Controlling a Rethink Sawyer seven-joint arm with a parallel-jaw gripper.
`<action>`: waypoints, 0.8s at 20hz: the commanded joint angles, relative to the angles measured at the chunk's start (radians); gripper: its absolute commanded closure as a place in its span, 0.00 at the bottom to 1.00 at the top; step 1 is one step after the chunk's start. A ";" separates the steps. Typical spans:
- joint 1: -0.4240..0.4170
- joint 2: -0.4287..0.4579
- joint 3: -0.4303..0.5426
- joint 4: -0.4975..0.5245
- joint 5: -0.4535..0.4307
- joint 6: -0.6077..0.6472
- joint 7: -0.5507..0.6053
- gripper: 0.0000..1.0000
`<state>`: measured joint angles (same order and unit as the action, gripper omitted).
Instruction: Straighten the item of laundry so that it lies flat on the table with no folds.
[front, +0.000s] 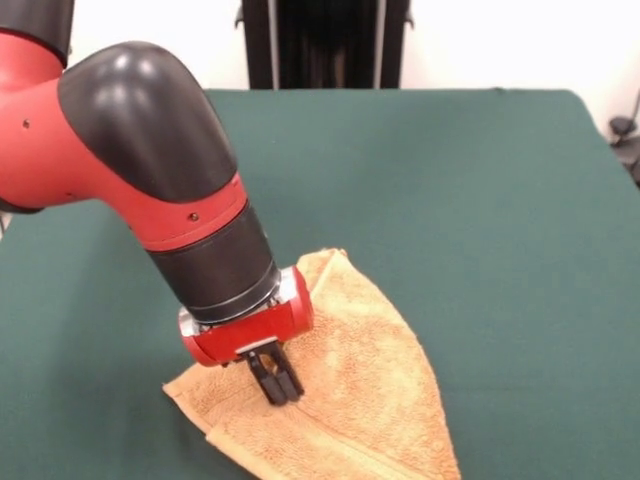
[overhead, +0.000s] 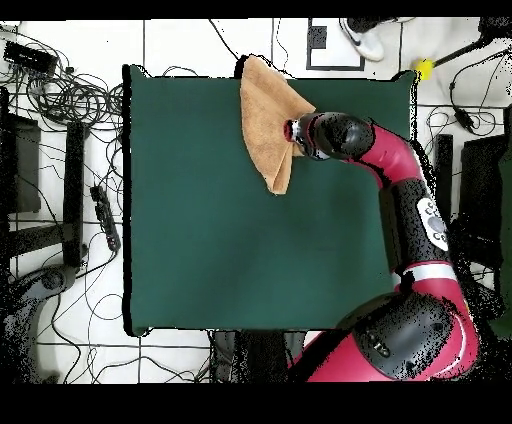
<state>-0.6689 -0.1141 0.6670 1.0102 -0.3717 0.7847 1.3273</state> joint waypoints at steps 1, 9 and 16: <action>-0.041 0.131 -0.222 0.044 -0.184 0.224 -0.266 1.00; -0.149 0.147 -0.176 0.174 -0.142 0.119 -0.266 1.00; -0.185 0.133 -0.166 0.205 -0.103 0.193 -0.231 1.00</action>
<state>-0.7912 -0.1260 0.6711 1.0722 -0.3504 0.8089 1.3273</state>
